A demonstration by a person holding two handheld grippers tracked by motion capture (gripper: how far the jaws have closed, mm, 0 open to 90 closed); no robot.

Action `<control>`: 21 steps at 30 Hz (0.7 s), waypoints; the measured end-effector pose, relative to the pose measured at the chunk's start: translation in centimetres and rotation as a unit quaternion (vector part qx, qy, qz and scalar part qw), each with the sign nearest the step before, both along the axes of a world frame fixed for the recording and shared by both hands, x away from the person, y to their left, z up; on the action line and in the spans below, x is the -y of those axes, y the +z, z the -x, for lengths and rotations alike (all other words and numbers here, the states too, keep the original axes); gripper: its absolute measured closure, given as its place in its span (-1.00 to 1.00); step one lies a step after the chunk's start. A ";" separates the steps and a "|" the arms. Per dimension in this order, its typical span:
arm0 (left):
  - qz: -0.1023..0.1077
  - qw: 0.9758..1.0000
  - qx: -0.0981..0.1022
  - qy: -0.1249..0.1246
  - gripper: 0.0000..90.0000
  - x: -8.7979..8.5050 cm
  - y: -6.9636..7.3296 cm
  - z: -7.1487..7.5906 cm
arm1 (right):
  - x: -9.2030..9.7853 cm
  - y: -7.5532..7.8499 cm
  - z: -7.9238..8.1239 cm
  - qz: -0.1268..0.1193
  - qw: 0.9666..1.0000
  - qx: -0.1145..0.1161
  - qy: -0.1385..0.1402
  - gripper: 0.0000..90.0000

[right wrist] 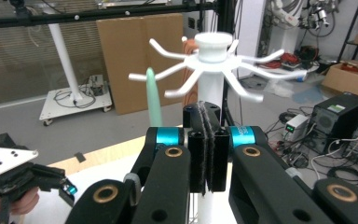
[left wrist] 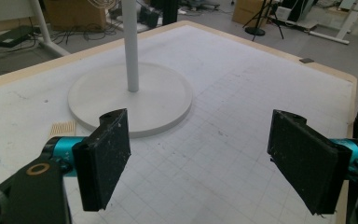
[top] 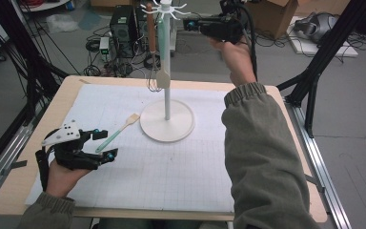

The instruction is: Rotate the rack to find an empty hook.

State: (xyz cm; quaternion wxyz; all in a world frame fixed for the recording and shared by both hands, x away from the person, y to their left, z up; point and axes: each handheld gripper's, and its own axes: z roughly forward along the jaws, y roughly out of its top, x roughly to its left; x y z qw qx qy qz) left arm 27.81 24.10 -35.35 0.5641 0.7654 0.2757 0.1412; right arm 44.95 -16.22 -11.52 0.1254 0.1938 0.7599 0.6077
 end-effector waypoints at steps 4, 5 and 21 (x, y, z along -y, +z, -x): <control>0.001 1.000 0.000 -0.001 -0.52 0.0 0.0 0.0 | -0.3 0.2 -0.2 0.002 1.000 0.001 -0.007 0.99; 0.002 1.000 0.000 -0.001 -0.52 0.0 0.0 0.0 | -0.4 0.3 -0.2 0.001 1.000 0.001 -0.005 0.99; 0.003 1.000 0.003 -0.001 -0.52 0.0 0.3 0.2 | -3.0 1.0 1.0 0.031 0.999 0.015 0.002 0.99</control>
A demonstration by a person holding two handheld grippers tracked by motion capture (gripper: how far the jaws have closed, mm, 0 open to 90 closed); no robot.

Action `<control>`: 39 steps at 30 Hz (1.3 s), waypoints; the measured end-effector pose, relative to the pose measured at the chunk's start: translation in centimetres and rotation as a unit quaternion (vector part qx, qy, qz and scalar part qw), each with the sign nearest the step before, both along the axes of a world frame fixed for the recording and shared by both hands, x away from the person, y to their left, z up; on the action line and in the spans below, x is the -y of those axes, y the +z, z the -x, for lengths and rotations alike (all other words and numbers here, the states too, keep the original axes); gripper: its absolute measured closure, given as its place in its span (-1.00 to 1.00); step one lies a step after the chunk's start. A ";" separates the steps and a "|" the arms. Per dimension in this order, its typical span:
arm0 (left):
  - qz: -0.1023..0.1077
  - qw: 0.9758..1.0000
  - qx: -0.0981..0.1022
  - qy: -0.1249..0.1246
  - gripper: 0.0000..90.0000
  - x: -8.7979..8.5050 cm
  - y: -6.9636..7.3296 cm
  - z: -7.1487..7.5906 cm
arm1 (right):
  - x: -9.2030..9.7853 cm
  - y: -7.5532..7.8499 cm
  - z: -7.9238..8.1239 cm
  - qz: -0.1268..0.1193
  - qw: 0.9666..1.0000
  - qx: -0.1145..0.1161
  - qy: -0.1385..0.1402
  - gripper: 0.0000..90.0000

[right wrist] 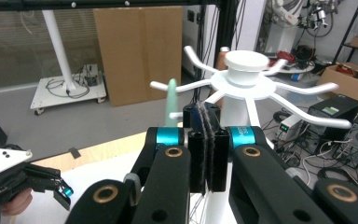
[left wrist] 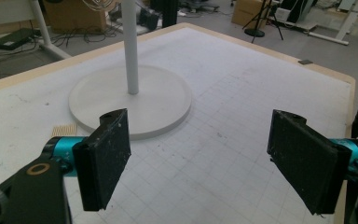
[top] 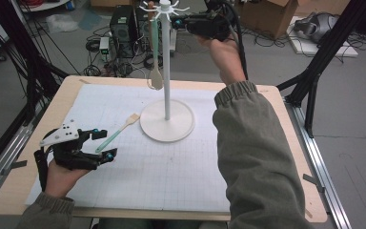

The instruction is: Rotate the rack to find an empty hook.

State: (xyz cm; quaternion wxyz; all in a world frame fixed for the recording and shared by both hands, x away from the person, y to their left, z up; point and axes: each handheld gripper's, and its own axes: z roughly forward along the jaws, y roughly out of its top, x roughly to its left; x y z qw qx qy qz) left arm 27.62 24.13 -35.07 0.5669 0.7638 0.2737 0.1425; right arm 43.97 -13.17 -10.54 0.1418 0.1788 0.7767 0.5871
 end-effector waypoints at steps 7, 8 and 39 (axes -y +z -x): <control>0.001 1.000 0.002 0.001 -0.52 -0.1 0.1 0.1 | -1.0 0.2 0.6 0.013 1.000 0.010 -0.003 0.99; 0.000 1.000 0.002 0.000 -0.52 -0.1 0.1 0.1 | -1.1 0.2 0.7 0.013 1.000 0.012 -0.004 0.99; 0.000 1.000 0.004 -0.002 -0.52 -0.1 0.3 0.2 | -0.9 -1.0 2.8 -0.001 1.000 0.021 -0.007 0.86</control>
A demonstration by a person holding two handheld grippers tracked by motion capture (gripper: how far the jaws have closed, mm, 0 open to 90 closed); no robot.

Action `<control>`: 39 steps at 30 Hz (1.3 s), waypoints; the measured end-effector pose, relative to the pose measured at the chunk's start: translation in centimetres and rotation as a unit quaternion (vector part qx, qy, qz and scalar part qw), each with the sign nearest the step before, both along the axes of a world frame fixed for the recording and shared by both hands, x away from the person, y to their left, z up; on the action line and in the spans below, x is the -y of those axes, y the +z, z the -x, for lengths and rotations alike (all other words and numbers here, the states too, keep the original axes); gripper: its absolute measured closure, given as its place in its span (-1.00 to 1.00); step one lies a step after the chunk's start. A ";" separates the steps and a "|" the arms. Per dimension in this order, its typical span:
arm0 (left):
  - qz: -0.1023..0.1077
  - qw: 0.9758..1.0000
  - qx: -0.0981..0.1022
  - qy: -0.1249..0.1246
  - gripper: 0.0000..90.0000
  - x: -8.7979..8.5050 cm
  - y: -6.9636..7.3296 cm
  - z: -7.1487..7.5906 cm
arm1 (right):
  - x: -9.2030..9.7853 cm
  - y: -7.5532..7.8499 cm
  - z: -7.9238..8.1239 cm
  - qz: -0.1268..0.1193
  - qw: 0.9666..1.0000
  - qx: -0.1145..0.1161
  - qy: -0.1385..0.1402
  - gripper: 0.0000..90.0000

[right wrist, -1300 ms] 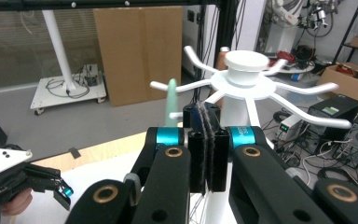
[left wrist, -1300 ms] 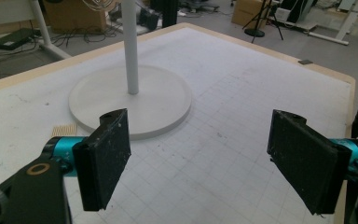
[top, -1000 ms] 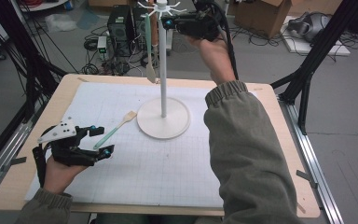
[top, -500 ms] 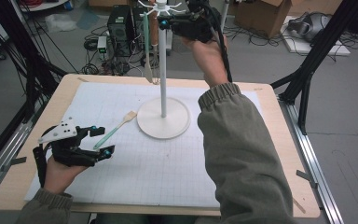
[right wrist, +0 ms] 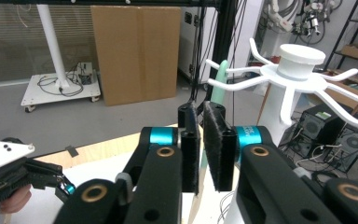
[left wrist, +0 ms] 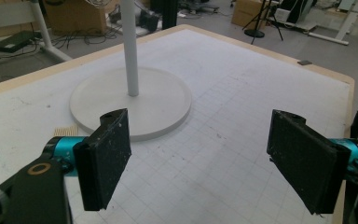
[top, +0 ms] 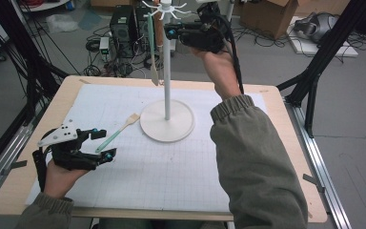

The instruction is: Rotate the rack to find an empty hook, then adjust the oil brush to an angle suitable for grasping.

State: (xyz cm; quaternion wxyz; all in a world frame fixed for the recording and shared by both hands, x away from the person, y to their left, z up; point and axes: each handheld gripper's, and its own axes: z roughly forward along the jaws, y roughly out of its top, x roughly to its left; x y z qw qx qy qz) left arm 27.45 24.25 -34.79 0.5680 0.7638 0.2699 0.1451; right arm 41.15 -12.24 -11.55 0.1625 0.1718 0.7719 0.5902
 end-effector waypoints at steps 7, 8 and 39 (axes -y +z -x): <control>0.002 1.000 -0.001 0.004 -0.51 -0.4 -0.1 0.0 | 0.6 -1.0 0.6 -0.009 1.000 -0.002 0.019 0.81; 0.001 1.000 -0.001 0.005 -0.51 -0.4 -0.1 0.0 | 0.7 -1.1 0.6 -0.009 1.000 -0.005 0.021 0.79; -0.015 1.000 -0.009 0.011 -0.47 -0.2 -0.8 -0.3 | 6.6 -12.0 4.6 -0.039 0.997 -0.067 0.009 0.07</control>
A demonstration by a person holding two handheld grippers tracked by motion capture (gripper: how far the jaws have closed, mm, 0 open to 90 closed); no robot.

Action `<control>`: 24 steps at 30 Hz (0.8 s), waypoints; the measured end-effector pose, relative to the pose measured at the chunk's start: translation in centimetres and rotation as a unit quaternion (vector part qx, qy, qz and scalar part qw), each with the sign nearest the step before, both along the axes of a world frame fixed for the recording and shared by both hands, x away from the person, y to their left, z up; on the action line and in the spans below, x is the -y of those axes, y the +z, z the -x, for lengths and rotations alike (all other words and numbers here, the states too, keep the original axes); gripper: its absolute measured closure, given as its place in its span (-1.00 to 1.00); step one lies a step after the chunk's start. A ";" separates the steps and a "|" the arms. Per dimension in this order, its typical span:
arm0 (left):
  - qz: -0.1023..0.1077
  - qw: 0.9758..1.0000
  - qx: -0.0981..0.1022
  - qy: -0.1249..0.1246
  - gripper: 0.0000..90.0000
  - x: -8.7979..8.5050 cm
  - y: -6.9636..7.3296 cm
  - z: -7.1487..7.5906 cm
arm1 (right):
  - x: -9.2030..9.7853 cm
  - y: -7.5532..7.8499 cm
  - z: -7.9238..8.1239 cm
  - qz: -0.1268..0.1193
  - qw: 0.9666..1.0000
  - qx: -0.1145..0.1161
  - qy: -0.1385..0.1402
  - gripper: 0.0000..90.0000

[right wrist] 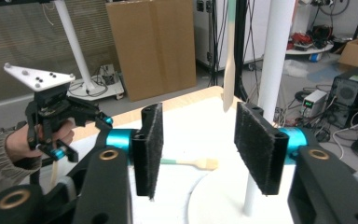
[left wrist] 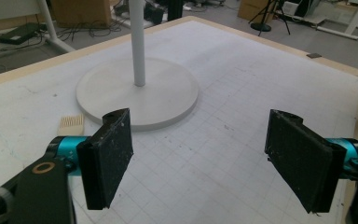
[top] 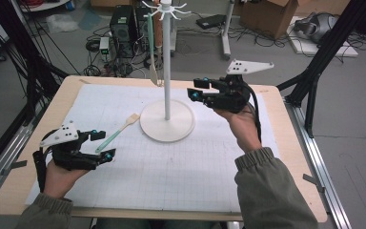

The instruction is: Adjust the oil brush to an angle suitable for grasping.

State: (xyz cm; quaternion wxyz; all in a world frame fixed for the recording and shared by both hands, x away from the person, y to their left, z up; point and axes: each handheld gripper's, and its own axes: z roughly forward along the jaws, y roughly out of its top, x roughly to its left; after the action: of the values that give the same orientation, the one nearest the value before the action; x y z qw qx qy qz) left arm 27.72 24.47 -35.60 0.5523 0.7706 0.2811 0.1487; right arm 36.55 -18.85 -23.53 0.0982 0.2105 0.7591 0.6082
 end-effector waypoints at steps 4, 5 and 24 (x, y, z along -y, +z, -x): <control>-0.006 1.000 -0.002 0.006 -0.43 0.0 -0.2 -0.3 | 0.9 -1.4 1.1 -0.001 1.000 0.002 -0.003 0.03; -0.009 1.000 -0.002 0.008 -0.42 0.0 -0.3 -0.4 | 1.1 -1.7 1.4 0.001 1.000 0.002 -0.002 0.02; -0.033 0.999 -0.004 0.030 -0.27 -0.1 -0.8 -2.8 | 4.6 -6.0 5.4 0.012 1.000 0.005 -0.026 -0.16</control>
State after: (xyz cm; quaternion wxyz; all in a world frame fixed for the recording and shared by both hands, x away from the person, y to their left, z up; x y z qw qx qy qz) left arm 30.54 24.56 -36.36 0.5208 0.7802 0.3010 0.1716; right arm 31.11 -23.50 -29.49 0.1201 0.2262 0.7604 0.5969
